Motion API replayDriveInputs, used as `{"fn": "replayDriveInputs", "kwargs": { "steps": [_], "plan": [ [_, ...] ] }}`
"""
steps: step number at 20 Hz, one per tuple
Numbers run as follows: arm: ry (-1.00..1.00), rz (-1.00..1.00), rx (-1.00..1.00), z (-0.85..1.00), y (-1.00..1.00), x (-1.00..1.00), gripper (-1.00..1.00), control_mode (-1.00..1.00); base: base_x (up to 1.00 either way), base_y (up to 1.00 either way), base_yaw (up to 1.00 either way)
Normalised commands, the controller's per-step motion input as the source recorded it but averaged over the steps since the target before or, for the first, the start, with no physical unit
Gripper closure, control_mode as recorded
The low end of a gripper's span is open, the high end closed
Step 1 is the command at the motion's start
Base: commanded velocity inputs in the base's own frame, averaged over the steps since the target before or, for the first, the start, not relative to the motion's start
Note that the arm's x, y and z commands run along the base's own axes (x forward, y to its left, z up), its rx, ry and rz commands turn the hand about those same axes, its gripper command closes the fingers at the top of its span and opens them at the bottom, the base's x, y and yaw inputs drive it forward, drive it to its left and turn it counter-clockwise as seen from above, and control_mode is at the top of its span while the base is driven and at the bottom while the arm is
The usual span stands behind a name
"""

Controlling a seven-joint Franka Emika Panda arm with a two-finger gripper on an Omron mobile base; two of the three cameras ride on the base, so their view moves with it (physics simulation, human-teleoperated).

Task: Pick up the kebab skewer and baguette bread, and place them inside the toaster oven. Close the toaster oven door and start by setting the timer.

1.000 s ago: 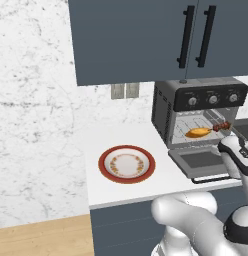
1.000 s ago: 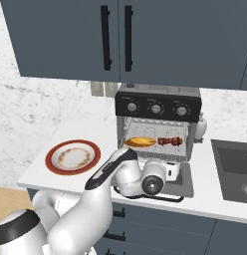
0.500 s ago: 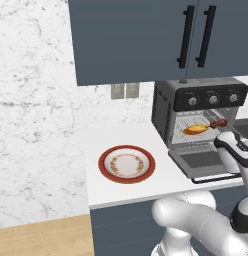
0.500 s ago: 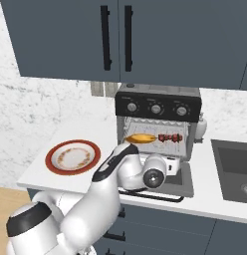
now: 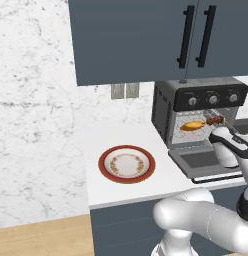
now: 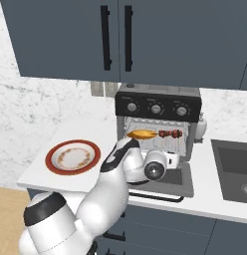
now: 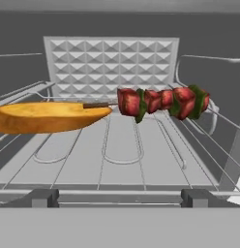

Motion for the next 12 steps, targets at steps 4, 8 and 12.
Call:
{"fn": "replayDriveInputs", "kwargs": {
  "steps": [4, 8, 12],
  "plan": [
    [0.00, 0.00, 0.00, 0.00, 0.01, 0.31, -1.00, -1.00, 0.00, 0.00, 0.00],
    [0.00, 0.00, 0.00, 0.00, 0.00, 0.25, -1.00, -1.00, 0.00, 0.00, 0.00],
    [0.00, 0.00, 0.00, 0.00, 0.00, 0.25, -1.00, -1.00, 0.00, 0.00, 0.00]
  ]
}}
